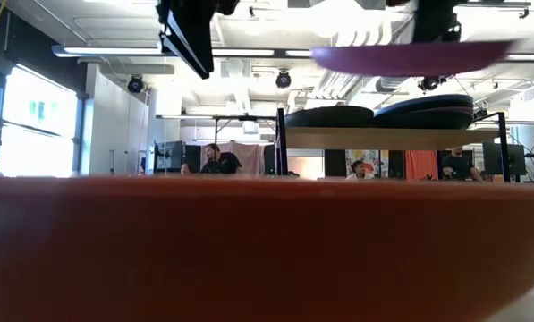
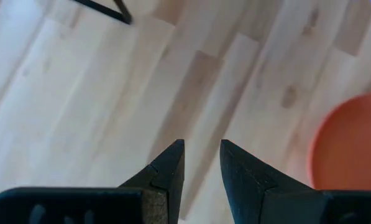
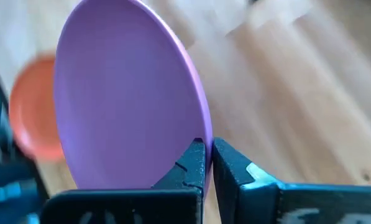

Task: Place and stack plates onto a shelf
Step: Stack the violet plate on top of the black plate on the shelf

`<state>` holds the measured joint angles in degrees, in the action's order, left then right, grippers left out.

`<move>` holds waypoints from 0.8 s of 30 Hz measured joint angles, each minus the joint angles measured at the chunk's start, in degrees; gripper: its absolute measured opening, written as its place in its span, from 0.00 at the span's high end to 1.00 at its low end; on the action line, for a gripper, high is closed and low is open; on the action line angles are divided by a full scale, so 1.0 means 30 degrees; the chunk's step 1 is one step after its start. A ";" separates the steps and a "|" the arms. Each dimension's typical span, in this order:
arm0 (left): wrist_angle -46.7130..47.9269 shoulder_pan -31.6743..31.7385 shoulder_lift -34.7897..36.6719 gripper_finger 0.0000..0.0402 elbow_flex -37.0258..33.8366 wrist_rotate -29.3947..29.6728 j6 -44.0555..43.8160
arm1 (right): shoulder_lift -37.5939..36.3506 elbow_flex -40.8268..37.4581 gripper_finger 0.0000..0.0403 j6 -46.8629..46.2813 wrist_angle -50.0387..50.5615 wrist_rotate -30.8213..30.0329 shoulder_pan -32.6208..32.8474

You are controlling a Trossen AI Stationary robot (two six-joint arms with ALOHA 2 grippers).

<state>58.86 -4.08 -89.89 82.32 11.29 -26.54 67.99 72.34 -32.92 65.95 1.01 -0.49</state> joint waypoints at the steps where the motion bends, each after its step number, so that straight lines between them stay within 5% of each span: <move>1: 0.0003 0.0298 0.0000 0.78 0.0000 0.0000 0.0362 | -0.0155 0.0000 1.00 0.0065 -0.0215 0.0002 -0.0847; 11: -0.0031 0.3172 0.0000 0.78 0.0000 0.0007 0.3532 | -0.0686 -0.0015 1.00 0.1576 -0.4285 0.0308 -0.8473; 24: -0.0031 0.5038 0.0000 0.78 0.0000 0.0007 0.6821 | -0.0671 -0.0015 1.00 -0.1274 -0.8700 -0.0694 -1.4855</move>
<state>58.76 11.03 -89.89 82.32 11.31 -6.07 65.98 72.29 -36.75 39.85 -1.07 -45.05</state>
